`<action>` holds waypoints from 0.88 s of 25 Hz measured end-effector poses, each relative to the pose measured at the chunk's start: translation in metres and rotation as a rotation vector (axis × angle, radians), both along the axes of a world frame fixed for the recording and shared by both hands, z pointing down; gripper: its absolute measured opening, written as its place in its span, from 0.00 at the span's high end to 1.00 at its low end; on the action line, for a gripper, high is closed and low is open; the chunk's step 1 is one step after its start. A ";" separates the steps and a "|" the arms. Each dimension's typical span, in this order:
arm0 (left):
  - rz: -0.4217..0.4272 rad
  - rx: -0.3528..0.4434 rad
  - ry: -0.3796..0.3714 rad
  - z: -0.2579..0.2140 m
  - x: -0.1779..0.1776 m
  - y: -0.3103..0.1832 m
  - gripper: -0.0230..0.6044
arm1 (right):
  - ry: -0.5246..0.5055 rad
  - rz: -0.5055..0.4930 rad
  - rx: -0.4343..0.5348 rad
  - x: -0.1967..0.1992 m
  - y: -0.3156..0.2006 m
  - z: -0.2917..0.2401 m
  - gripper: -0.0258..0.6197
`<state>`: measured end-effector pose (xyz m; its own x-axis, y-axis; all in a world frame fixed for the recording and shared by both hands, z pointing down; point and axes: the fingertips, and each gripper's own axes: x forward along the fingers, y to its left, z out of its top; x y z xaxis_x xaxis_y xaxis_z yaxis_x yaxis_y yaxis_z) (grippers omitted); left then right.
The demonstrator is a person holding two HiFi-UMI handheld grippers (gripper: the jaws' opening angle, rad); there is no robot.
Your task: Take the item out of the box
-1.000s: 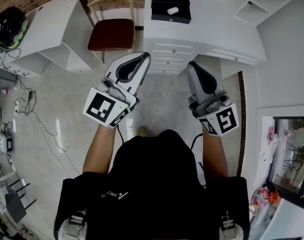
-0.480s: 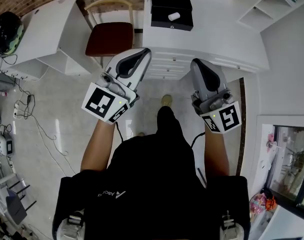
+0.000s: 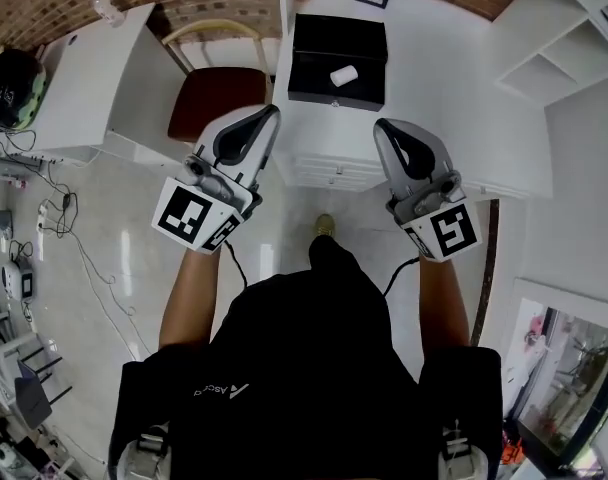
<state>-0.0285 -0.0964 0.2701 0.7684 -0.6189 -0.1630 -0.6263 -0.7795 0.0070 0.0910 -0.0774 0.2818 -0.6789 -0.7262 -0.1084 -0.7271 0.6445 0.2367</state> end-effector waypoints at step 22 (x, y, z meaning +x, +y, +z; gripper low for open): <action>-0.047 -0.122 -0.059 0.076 0.058 -0.166 0.97 | 0.684 -0.324 -0.261 0.015 -0.206 0.175 0.88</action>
